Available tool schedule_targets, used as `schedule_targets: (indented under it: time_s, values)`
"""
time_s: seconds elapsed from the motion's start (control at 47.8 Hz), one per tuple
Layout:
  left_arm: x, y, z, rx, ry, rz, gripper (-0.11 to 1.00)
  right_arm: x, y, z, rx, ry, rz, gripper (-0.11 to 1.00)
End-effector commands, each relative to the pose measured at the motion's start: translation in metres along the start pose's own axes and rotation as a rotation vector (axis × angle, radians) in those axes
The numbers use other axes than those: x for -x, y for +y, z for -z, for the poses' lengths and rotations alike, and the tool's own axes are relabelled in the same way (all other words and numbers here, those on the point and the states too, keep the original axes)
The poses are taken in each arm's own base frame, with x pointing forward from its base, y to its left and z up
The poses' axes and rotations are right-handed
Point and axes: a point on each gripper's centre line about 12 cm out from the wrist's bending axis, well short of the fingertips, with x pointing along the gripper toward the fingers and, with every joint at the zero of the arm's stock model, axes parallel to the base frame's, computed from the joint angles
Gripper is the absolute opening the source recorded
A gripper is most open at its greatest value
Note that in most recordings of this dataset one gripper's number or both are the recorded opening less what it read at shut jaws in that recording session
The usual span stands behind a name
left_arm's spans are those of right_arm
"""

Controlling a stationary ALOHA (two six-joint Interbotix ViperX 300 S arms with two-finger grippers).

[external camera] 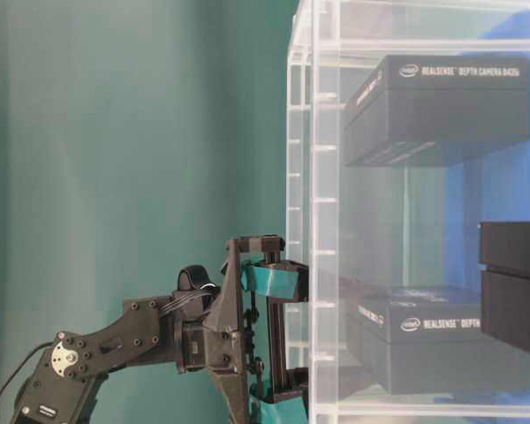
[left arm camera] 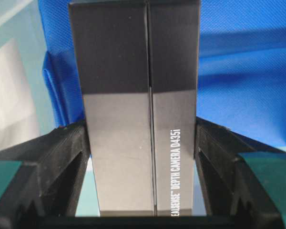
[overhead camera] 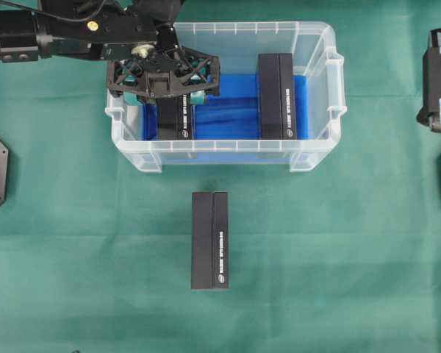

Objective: Take the box out of the case with the left arm.
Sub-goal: 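Lower the left gripper around the left box and close on it, then lift the left box up out of the case with the left gripper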

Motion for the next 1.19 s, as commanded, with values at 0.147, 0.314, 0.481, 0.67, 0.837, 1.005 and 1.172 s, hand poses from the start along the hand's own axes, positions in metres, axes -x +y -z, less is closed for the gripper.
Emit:
schedule_targets:
  time_s: [0.147,0.314,0.481,0.67,0.837,1.005,1.172]
  values:
    - [0.002,-0.002,0.003,0.0,0.0,0.019,0.6,0.003,0.0,-0.002,-0.005,-0.012,-0.003,0.03]
    - [0.003,-0.003,0.005,-0.003,0.001,0.021,0.6,0.003,0.0,-0.002,-0.005,-0.012,-0.003,0.03]
    - [0.004,-0.004,0.005,-0.003,0.0,0.023,0.6,0.003,0.0,-0.002,-0.005,-0.012,-0.003,0.03]
    - [0.007,-0.005,0.005,-0.002,0.001,0.026,0.6,0.003,0.0,-0.002,-0.005,-0.012,-0.005,0.03]
    - [0.021,-0.007,0.005,-0.003,0.001,0.031,0.6,0.003,0.0,-0.002,-0.005,-0.012,-0.003,0.03]
    - [0.045,-0.013,0.005,-0.008,0.003,0.029,0.6,0.004,0.0,-0.002,-0.005,-0.013,-0.003,0.03]
    - [0.077,-0.022,0.002,-0.006,0.002,0.036,0.6,0.004,0.0,-0.002,-0.005,-0.013,-0.003,0.03]
